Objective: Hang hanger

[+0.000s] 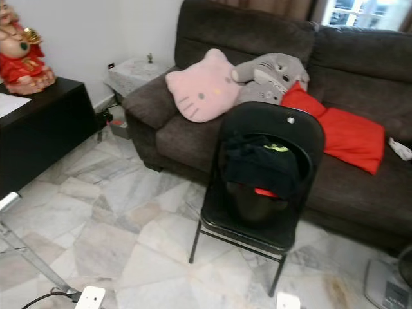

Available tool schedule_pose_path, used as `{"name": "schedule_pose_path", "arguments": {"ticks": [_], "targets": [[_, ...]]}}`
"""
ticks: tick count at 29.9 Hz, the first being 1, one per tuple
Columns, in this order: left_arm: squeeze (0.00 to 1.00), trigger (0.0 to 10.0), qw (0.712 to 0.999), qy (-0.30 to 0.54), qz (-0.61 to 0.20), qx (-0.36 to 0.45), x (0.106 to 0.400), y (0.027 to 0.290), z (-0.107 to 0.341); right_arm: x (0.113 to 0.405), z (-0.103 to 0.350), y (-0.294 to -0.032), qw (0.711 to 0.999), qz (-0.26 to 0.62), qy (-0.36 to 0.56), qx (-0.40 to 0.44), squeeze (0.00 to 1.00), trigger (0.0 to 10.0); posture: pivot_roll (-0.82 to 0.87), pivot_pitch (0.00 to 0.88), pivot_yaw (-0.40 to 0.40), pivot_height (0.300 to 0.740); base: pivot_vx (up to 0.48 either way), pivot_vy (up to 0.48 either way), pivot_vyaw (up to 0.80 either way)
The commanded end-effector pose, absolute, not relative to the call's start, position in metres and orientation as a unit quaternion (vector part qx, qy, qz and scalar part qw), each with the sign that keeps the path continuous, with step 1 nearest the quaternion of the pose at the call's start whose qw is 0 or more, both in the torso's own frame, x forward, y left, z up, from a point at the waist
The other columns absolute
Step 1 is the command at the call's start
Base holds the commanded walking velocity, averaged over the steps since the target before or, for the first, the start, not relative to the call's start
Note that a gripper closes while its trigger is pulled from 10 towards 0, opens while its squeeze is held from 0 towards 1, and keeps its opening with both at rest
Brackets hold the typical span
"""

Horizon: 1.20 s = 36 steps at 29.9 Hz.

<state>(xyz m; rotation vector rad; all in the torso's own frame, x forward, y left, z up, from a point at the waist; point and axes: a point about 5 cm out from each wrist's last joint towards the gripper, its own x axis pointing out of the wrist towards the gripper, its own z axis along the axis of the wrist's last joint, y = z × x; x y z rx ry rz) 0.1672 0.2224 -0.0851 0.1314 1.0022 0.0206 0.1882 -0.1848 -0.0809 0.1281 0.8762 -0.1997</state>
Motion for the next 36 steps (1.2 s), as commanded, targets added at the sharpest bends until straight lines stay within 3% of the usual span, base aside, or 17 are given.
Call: {"name": "schedule_pose_path", "arguments": {"ticks": [1,14,27,36], "targets": [[0.0,10.0,0.875,0.48,0.003,0.057,0.17,0.217,-0.085,0.176,-0.086,-0.194,0.889,-0.111,0.44,0.059,0.0,10.0,-0.13,0.049,0.012,0.74,0.292,0.0,0.0],[0.0,10.0,0.876,0.478,0.002,0.058,0.171,0.216,-0.085,0.176,-0.086,-0.194,0.889,-0.109,0.439,0.063,0.0,10.0,-0.13,0.048,0.013,0.74,0.29,0.0,-0.72],[0.0,10.0,0.872,0.485,0.006,0.06,0.16,0.223,-0.088,0.179,-0.084,-0.194,0.896,-0.106,0.426,0.061,0.0,10.0,-0.13,0.047,0.011,0.74,0.0,0.0,0.0],[0.0,10.0,0.868,0.492,0.012,0.062,0.149,0.23,-0.09,0.188,-0.075,-0.195,0.926,-0.072,0.371,0.016,0.0,10.0,-0.15,0.034,0.003,0.74,0.0,0.0,0.0]]}}
